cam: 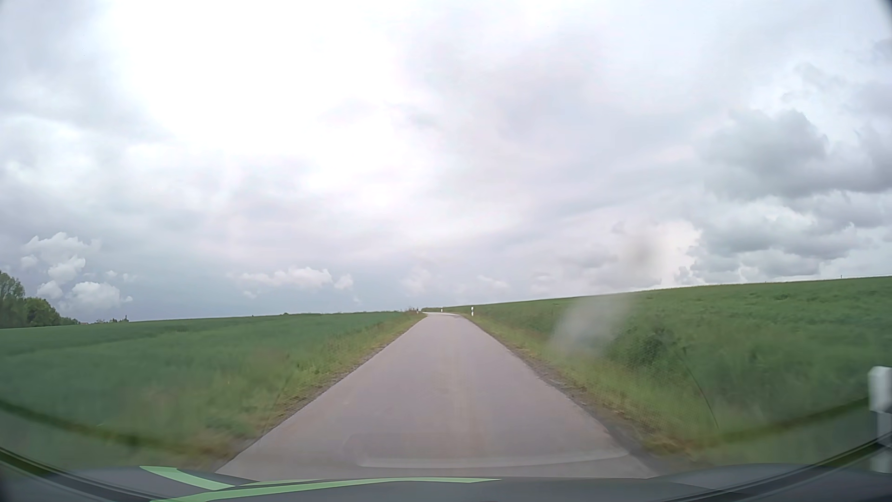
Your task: Follow the waypoints while adhering to traffic rules and regulations
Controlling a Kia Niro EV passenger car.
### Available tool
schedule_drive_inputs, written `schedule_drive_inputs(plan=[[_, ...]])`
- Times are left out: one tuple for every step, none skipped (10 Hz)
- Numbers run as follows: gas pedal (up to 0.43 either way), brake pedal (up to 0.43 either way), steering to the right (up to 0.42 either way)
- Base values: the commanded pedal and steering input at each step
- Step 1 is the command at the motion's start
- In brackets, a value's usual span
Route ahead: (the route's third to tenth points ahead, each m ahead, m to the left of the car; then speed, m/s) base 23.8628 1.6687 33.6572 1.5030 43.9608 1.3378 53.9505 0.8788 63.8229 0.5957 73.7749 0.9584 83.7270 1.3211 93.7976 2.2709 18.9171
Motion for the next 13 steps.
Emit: schedule_drive_inputs(plan=[[0.311,0.000,0.006],[0.299,0.000,0.005],[0.299,0.000,0.005],[0.299,0.000,0.003],[0.299,0.000,0.003],[0.287,0.000,0.001],[0.280,0.000,0.001],[0.280,0.000,0.001],[0.268,0.000,0.001],[0.260,0.000,0.001],[0.260,0.000,0.000],[0.248,0.000,-0.001],[0.248,0.000,-0.001]])
